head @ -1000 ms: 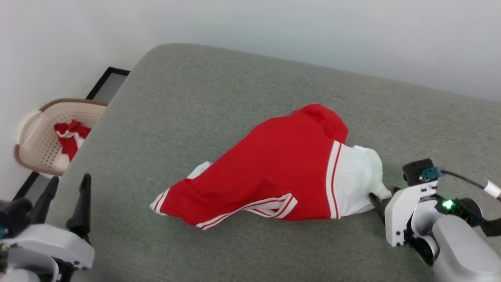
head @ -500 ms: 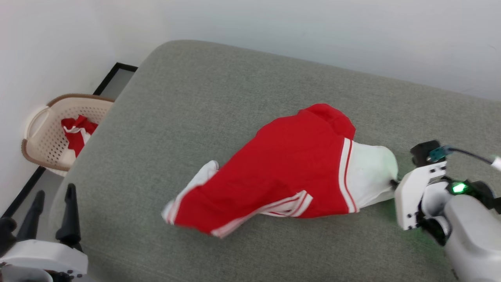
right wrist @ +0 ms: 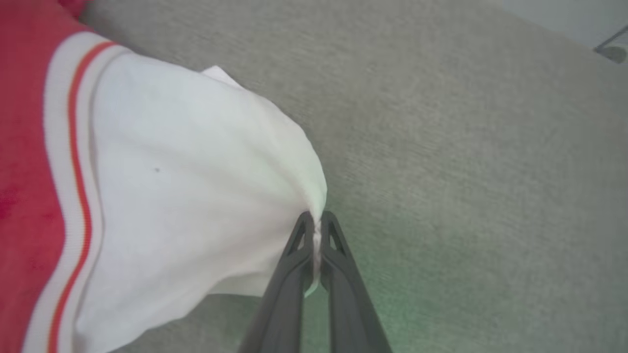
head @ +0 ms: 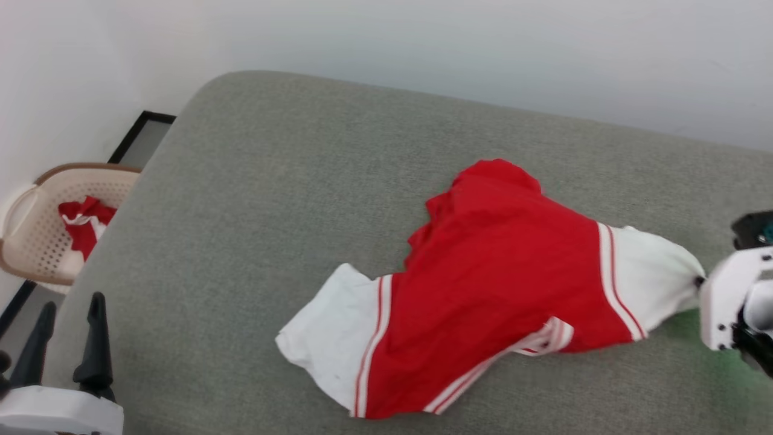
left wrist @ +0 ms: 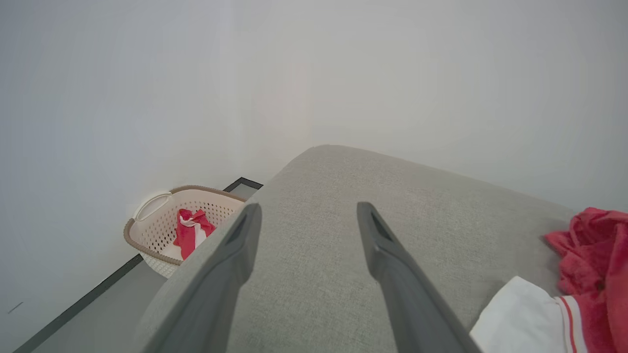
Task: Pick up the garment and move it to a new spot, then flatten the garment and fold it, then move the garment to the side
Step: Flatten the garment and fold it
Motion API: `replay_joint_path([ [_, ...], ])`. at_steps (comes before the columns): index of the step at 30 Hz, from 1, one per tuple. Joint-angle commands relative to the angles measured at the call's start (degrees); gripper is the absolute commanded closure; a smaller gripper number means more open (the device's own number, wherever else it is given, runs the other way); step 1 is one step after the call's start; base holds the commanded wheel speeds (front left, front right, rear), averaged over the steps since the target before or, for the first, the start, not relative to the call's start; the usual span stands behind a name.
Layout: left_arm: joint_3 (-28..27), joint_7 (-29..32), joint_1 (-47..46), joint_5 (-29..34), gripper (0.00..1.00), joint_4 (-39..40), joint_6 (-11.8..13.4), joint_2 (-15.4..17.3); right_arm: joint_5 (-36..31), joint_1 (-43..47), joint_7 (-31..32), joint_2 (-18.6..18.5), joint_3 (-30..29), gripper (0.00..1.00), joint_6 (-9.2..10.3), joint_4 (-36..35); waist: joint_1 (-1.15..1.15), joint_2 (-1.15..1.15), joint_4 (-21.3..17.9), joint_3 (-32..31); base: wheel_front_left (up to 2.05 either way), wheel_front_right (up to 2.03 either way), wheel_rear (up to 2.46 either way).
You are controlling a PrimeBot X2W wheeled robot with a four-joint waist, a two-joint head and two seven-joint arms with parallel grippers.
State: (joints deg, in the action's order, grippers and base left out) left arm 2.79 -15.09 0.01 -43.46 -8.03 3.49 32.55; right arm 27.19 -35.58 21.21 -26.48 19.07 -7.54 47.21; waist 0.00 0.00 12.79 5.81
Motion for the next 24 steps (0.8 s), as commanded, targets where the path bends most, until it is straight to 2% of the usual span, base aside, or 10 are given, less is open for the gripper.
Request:
replay_joint_path([
  [1,-0.2,0.0,0.1,0.5,0.00,0.0,-0.3,0.0,0.2,1.0,0.1,-0.6,-0.8,1.00,0.10,0.0,0.00,0.00,-0.7,-0.1,0.00,0.00,0.00],
  [6,-0.4,0.0,-0.2,0.4,0.00,-0.5,-1.4,-0.2,0.4,4.9,1.3,-1.7,-4.4,1.00,0.10,0.9,0.00,0.00,-1.9,0.0,0.00,0.00,0.00],
  [13,0.7,0.5,-1.0,0.7,0.00,-1.4,-2.9,0.6,-0.8,8.9,2.3,0.7,-8.4,1.00,0.10,3.8,0.00,0.00,-3.3,-0.1,0.00,0.00,0.00],
  [14,0.9,0.7,-1.2,0.6,0.00,-1.6,-3.1,0.7,-1.0,9.1,2.1,1.2,-8.9,0.69,0.11,4.1,0.00,0.00,-3.5,-0.1,0.00,0.00,0.00],
  [16,1.3,1.1,-1.5,0.6,0.00,-1.7,-3.6,1.1,-1.9,9.2,2.2,1.6,-9.4,0.00,0.10,4.7,0.00,0.00,-3.8,-0.3,0.00,0.00,0.00],
  [24,3.0,6.1,-2.7,-0.6,0.00,0.0,-5.5,3.3,-2.7,7.6,0.8,2.8,-11.1,0.00,0.09,0.9,0.00,0.00,-6.3,-1.6,0.00,0.00,0.00],
])
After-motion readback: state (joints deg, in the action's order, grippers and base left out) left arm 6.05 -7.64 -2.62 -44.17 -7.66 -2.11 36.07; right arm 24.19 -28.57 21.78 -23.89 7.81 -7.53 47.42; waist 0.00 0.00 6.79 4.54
